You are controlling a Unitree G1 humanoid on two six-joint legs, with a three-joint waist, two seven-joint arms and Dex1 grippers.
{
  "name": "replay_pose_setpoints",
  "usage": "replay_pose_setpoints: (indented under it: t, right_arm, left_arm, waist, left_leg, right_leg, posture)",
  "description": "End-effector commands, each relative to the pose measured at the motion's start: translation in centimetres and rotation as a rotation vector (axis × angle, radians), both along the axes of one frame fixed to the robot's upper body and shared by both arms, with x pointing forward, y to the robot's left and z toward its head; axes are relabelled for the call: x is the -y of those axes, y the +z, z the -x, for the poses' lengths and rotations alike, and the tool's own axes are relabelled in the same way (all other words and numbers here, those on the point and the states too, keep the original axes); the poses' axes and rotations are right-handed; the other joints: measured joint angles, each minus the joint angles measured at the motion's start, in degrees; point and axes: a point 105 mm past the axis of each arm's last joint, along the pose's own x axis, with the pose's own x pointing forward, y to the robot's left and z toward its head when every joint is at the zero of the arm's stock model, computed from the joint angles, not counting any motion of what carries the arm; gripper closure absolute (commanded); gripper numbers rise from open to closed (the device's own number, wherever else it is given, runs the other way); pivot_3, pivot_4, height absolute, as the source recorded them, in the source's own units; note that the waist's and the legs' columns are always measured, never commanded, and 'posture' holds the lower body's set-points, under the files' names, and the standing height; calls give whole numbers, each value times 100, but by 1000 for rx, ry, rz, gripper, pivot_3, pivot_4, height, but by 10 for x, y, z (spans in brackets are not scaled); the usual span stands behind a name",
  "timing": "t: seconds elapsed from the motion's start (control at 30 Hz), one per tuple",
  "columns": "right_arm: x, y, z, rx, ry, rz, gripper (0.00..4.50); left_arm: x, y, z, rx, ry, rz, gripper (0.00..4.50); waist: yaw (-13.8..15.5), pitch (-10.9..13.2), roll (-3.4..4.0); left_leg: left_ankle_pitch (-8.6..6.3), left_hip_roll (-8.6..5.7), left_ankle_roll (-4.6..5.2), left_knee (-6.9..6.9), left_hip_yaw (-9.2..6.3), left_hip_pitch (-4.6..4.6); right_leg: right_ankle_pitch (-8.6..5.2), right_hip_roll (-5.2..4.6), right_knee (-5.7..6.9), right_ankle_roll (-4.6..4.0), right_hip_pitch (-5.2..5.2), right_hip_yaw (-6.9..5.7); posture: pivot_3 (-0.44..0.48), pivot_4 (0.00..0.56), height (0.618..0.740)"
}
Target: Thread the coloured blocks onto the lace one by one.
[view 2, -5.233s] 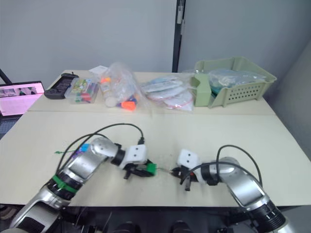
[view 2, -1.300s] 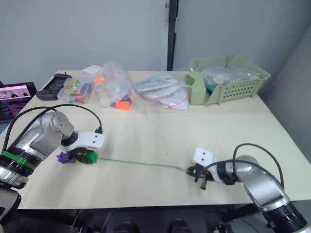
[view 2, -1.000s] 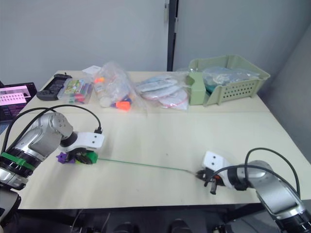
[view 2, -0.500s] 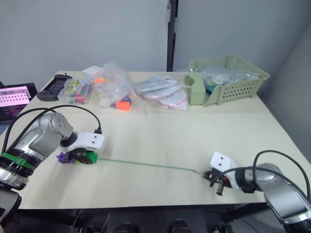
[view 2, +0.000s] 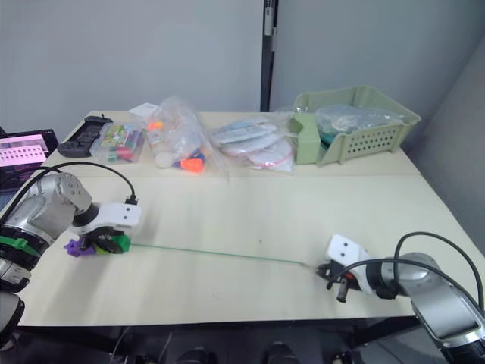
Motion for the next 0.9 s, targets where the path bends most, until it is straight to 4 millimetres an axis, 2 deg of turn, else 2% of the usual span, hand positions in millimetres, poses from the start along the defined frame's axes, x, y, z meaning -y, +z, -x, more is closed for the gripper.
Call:
replay_pose_setpoints:
  t: [0.03,0.17,0.57,0.7,0.9]
  right_arm:
    - [4,9,-3,33,-7,19,4500]
    - [5,8,-2,29,-10,24,4500]
    - [25,6,18,-14,-52,69,4500]
    - [26,9,17,-3,-61,61,4500]
    - [13,14,8,27,-17,41,4500]
  left_arm:
    - [-19,5,3,17,52,-61,3285]
    - [-18,4,4,9,46,-56,3285]
    - [-43,5,8,13,86,-98,3285]
    - [-37,4,9,10,80,-67,3285]
    - [-29,2,9,6,51,-52,3285]
  waist:
    - [0,0,0]
    - [1,0,0]
    - [12,0,0]
    - [5,0,0]
    - [17,0,0]
  left_leg:
    - [0,0,0,0,0,0]
    - [0,0,0,0,0,-2]
    - [0,-1,0,1,-1,-6]
    - [0,-1,0,1,1,-6]
    - [0,-2,0,2,0,-8]
  right_leg:
    - [0,0,0,0,0,0]
    - [0,0,0,0,0,0]
    - [0,-2,1,0,-3,-1]
    - [0,-3,1,0,-3,0]
    - [0,-4,1,0,-3,0]
  posture:
    - [0,150,740]
    - [0,150,740]
    - [0,150,740]
    - [0,150,740]
    - [0,150,740]
